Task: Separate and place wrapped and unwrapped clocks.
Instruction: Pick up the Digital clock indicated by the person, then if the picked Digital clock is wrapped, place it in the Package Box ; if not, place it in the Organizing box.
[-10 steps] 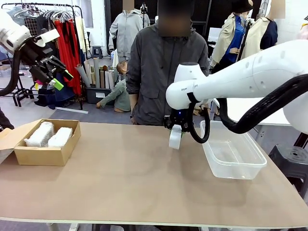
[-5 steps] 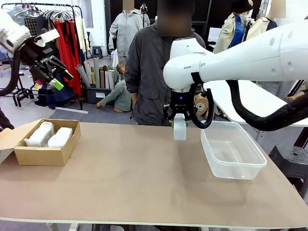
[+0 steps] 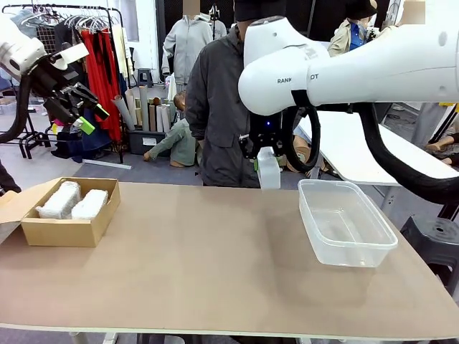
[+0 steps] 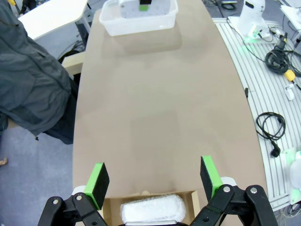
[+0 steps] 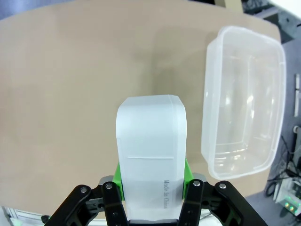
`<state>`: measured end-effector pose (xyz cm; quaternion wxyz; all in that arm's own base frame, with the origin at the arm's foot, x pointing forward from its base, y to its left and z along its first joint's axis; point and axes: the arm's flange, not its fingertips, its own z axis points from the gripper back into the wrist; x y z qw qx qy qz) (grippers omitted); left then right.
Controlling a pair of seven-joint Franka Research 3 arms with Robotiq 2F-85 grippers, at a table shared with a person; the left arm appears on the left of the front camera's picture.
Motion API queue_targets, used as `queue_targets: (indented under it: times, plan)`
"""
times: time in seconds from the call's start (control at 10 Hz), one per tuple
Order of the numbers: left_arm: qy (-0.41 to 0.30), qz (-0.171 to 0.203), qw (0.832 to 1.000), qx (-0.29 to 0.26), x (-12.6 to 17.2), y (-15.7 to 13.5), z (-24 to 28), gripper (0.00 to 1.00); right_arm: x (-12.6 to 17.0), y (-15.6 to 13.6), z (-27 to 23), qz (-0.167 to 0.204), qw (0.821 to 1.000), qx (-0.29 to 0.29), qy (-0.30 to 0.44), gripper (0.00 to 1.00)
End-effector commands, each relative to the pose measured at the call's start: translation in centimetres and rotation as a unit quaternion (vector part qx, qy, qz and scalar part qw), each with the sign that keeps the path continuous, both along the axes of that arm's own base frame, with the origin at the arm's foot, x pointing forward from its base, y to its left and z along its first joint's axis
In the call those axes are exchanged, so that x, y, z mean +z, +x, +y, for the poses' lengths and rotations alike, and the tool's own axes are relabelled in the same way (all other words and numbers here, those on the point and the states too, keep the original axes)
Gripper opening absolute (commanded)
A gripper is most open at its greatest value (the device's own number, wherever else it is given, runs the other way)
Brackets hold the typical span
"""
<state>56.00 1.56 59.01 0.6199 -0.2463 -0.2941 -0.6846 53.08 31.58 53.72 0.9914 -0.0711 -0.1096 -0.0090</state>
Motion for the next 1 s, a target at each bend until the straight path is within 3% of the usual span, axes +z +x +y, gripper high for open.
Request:
queue_targets:
  times: [0.0,0.4,0.5,0.9]
  plan:
    - [0.004,0.0,1.0,-0.001,0.0,-0.1,0.0,1.0,1.0,-1.3,-0.3,-0.026,1.0,0.007,-0.012,0.0]
    - [0.004,0.0,1.0,-0.001,0.0,-0.1,0.0,1.0,2.0,-2.0,-0.5,-0.054,0.999,-0.007,-0.006,0.0]
    - [0.004,0.0,1.0,-0.001,0.0,-0.1,0.0,1.0,2.2,-1.0,0.3,-0.024,1.0,0.008,-0.003,0.0]
    - [0.004,0.0,1.0,-0.001,0.0,-0.1,0.0,1.0,2.2,-1.0,0.3,-0.024,1.0,0.008,-0.003,0.0]
